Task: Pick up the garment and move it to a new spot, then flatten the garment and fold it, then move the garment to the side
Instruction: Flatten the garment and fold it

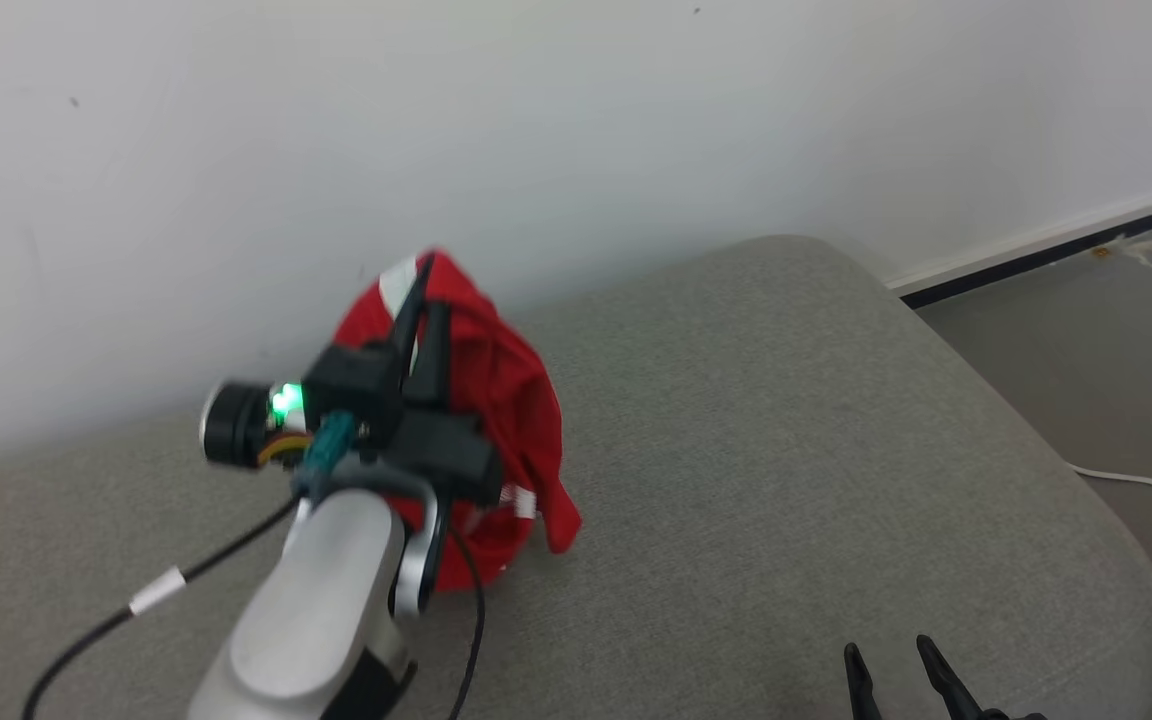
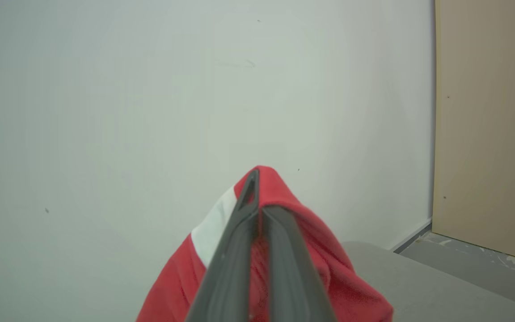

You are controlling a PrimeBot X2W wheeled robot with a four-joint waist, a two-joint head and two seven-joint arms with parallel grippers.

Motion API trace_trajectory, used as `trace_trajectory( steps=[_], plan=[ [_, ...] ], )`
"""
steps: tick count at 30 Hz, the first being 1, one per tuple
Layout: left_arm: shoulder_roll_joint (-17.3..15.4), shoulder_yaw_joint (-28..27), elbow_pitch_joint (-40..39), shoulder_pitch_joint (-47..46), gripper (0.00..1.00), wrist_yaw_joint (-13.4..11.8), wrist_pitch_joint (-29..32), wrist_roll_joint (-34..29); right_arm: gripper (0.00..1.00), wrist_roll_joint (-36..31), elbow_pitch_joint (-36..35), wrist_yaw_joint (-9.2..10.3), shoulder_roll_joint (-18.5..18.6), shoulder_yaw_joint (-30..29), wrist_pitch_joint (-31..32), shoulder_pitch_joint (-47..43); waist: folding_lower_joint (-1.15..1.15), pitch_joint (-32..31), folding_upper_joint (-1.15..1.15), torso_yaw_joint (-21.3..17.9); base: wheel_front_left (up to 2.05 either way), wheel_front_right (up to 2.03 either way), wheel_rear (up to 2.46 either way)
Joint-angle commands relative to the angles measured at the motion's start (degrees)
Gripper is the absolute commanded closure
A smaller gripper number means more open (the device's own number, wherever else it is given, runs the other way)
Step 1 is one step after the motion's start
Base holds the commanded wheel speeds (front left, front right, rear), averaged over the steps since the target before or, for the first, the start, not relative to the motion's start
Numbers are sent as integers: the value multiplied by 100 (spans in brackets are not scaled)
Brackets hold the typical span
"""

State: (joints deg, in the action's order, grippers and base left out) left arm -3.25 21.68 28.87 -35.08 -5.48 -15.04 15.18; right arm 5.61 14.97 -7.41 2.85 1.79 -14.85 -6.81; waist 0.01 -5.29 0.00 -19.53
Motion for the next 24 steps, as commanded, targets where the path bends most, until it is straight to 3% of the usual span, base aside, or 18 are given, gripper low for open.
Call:
trace_trajectory(
  steps=[1,6,11,18,24],
  plan=[
    [15,25,-53,-212,100,46,-10,-46,0,20,16,-16,4,14,-26,48,-1,-20,0,-116,0,0,0],
    [35,300,-317,-705,100,205,-10,48,0,44,49,-16,2,-5,-37,13,-1,14,0,-282,0,0,0],
    [-46,899,134,-236,100,252,76,-126,0,81,9,-16,3,-73,-42,-20,-1,107,0,-208,0,0,0],
    [-289,1357,772,768,100,299,130,-289,0,90,6,-16,3,-153,-36,-134,-1,198,0,253,0,0,0],
    [-69,1725,685,1471,100,694,51,44,0,63,-24,-16,0,-106,-38,-114,-1,195,0,828,0,0,0]
  ],
)
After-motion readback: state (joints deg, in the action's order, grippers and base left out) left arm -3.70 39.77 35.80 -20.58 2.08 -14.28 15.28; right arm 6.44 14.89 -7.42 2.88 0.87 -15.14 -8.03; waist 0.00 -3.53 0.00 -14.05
